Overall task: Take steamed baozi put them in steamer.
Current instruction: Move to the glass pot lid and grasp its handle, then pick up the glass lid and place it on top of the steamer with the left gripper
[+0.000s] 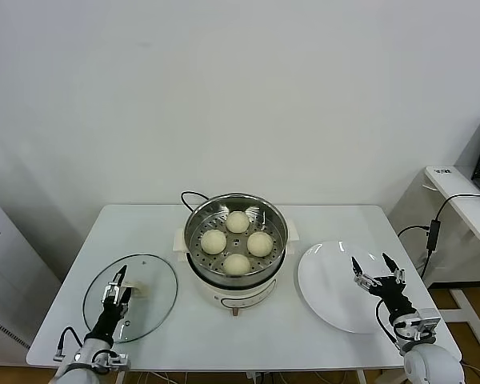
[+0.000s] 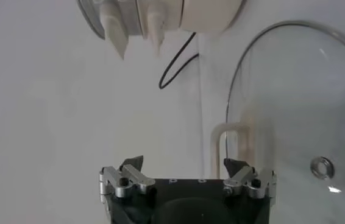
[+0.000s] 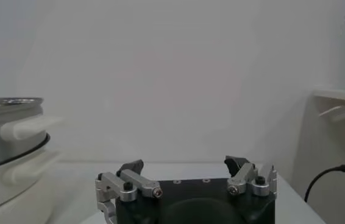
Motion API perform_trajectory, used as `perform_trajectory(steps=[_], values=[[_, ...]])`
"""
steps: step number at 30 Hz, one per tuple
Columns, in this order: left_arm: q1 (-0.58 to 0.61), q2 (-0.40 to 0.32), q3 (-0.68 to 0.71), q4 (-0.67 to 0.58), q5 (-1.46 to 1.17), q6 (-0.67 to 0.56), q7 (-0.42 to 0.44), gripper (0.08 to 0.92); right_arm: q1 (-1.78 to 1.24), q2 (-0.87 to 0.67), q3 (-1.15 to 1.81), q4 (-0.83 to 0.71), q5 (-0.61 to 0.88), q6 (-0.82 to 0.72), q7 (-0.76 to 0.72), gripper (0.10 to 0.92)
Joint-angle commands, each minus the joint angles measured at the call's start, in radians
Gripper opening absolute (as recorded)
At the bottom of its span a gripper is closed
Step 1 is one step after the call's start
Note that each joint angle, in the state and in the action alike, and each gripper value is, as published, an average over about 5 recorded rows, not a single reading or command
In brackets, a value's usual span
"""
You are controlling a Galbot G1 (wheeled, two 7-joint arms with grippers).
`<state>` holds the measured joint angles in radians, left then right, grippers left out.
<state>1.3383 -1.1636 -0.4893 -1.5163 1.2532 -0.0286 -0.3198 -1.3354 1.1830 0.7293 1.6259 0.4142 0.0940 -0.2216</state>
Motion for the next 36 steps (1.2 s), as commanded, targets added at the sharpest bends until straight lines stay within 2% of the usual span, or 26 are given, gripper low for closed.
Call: perform_trajectory(steps=[1,9,16,25,28,36], values=[[-0.055,-0.014,0.004,0.045,0.007,-0.004,0.002,0.805,-0.003,0.002,0.003,0.000,0.008,0.000,0.000,0.823],[-0.012,-0.002,-0.003,-0.013,-0.020,-0.002,0.008,0.602,-0.004,0.008,-0.009,-0.005,0.004,-0.011,0.005,0.823],[0.008,0.042,-0.019,-0.095,-0.064,0.016,0.017,0.394,-0.002,-0.009,-0.006,0.003,0.011,-0.013,0.007,0.823],[-0.017,0.156,-0.033,-0.287,-0.205,0.144,0.146,0.143,0.006,-0.022,-0.006,0.015,0.022,-0.018,0.008,0.823],[-0.052,0.210,-0.020,-0.340,-0.268,0.223,0.208,0.107,0.008,-0.029,-0.006,0.020,0.027,-0.020,0.007,0.823],[-0.132,0.355,0.104,-0.508,-0.374,0.485,0.404,0.105,0.018,-0.042,-0.010,0.027,0.038,-0.023,0.010,0.823]])
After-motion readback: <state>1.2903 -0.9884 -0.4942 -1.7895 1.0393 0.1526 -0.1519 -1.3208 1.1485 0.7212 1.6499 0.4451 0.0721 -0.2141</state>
